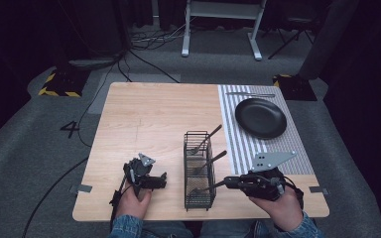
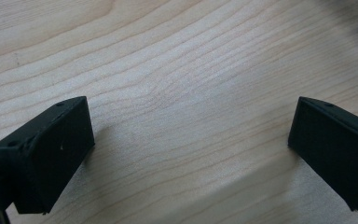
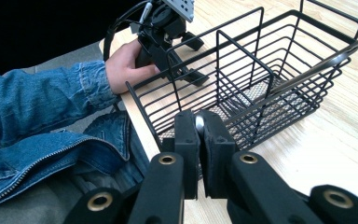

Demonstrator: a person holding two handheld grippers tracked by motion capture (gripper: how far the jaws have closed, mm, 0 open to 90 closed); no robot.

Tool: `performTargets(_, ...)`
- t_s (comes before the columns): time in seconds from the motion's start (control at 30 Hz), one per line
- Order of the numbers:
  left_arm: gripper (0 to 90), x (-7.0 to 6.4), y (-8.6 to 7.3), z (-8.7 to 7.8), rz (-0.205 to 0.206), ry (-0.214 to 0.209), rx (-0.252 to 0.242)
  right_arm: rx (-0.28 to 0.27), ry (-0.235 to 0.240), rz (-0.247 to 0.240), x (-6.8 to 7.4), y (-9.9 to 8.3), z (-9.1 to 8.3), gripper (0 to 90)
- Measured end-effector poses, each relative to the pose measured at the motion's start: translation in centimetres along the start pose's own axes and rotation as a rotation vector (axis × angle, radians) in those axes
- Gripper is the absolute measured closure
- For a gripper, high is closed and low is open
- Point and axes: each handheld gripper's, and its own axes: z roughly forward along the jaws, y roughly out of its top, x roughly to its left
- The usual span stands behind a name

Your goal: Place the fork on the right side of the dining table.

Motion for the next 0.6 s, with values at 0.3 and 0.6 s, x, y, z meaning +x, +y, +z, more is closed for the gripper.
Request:
performTargets(0.3,0.2,0.0,0.0,0.0,0.001,-0.002,0.001,-0.025,-0.016,-0.006,0.2,0.2,-0.3,86.8)
performTargets(0.6,0.2,0.0,0.0,0.0,0.005,0.001,0.002,-0.084,-0.004,0.013,-0.1,0.3,-1.4,86.9)
